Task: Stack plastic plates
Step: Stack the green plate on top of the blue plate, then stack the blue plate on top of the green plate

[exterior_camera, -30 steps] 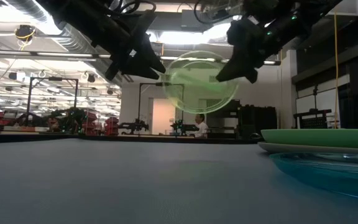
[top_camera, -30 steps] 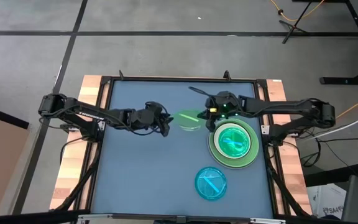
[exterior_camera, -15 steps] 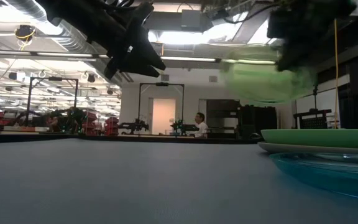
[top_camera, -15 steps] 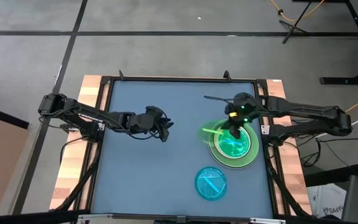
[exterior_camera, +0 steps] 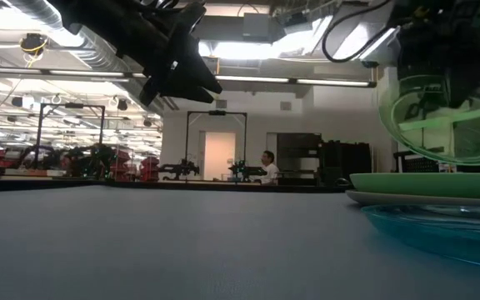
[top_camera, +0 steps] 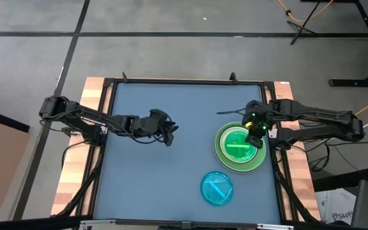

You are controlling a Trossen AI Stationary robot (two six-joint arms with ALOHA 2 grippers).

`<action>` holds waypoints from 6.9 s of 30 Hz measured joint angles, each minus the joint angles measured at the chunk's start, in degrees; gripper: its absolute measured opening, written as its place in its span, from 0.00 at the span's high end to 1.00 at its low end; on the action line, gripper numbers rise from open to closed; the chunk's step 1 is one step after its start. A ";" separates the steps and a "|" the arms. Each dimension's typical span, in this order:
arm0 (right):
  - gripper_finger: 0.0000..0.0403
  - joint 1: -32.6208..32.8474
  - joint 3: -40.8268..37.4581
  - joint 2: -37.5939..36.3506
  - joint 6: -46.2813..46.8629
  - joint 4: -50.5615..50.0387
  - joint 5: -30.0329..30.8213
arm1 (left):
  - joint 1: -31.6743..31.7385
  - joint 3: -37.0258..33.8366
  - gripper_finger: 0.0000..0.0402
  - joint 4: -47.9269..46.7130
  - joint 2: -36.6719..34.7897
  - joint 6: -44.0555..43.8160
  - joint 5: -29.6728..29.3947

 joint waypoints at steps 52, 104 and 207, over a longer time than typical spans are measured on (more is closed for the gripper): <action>0.98 0.00 0.00 9.14 -2.89 -3.47 2.44 | 0.00 0.00 0.71 -0.42 0.00 -0.02 -0.02; 0.53 0.00 0.00 9.14 -2.91 -3.78 20.22 | 0.01 0.00 0.71 -0.44 0.00 -0.02 -0.03; 0.53 30.90 -0.02 38.05 -4.51 57.84 13.71 | 0.00 0.00 0.71 -1.49 0.02 -0.04 -0.02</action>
